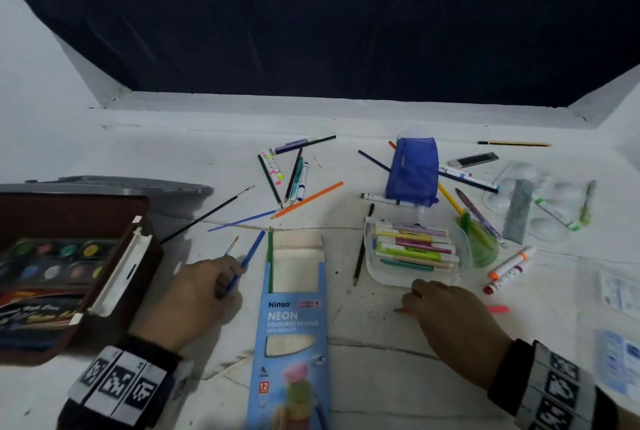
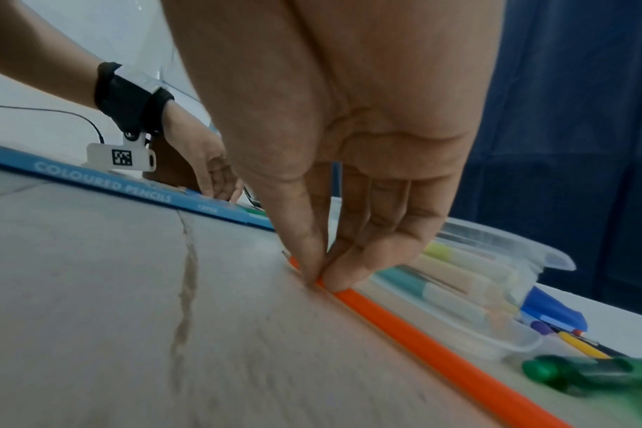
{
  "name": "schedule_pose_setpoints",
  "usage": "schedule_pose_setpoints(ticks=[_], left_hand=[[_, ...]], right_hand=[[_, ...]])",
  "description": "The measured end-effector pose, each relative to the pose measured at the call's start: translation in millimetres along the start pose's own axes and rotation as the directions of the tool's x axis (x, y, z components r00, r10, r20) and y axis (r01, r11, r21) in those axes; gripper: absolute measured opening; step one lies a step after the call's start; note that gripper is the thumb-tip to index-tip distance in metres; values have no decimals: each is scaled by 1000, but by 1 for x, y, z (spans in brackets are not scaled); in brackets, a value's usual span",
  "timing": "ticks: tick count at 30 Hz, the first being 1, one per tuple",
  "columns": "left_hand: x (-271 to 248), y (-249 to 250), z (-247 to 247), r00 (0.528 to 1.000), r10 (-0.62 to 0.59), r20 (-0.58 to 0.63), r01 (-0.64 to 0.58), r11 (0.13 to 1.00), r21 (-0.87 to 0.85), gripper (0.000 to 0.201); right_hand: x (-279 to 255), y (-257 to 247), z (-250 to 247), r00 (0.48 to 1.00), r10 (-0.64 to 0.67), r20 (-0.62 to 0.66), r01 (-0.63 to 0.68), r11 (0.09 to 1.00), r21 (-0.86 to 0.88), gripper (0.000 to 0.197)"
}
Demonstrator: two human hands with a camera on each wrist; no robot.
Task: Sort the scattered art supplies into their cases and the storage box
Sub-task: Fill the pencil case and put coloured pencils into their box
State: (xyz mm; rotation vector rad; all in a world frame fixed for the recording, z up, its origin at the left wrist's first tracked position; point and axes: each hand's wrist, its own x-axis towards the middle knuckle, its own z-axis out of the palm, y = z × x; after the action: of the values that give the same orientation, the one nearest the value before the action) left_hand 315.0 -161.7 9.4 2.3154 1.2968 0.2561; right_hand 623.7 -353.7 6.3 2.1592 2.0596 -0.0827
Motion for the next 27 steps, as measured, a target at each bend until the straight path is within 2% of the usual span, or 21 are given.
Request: schedule_pose_setpoints(ticks=[3,6,8,10,13,15,18,21,23,27], left_hand=[[-11,-3,-6,995,-17,-97,11,998,-59,25],[-17,-1,-16,982,-27,-187,-10,980,-197,40],[-19,6,-23,966,-33,-258,-47,955,-295,40],[-19,16,-32,945,-46,-323,-91,915,-394,35],[-18,34,-46,906,-74,-418,-170,839,-517,33],[-13,44,-52,884,-107,-456,-209,781,-589,35],[2,53,-54,866,-154,-476,-245,699,-671,36],[25,52,-46,857,-207,-472,-213,693,-689,31],[41,51,-38,866,-204,-457,-173,735,-656,27],[68,48,-18,900,-98,-425,-128,872,-473,15]], right_hand=[[5,-14,-21,996,-91,-9,91,979,180,15],[14,-27,-50,975,-130,-180,195,887,418,13],[24,-35,-69,945,-74,-318,247,799,549,5],[42,-39,-81,914,38,-403,270,685,677,3],[73,-49,-86,885,171,-433,285,537,794,6],[92,-57,-82,874,221,-433,292,473,831,6],[114,-69,-72,859,266,-438,286,461,840,9],[129,-73,-67,867,288,-407,239,477,846,10],[136,-76,-62,884,273,-379,212,490,846,9],[149,-79,-49,897,275,-346,168,512,842,11]])
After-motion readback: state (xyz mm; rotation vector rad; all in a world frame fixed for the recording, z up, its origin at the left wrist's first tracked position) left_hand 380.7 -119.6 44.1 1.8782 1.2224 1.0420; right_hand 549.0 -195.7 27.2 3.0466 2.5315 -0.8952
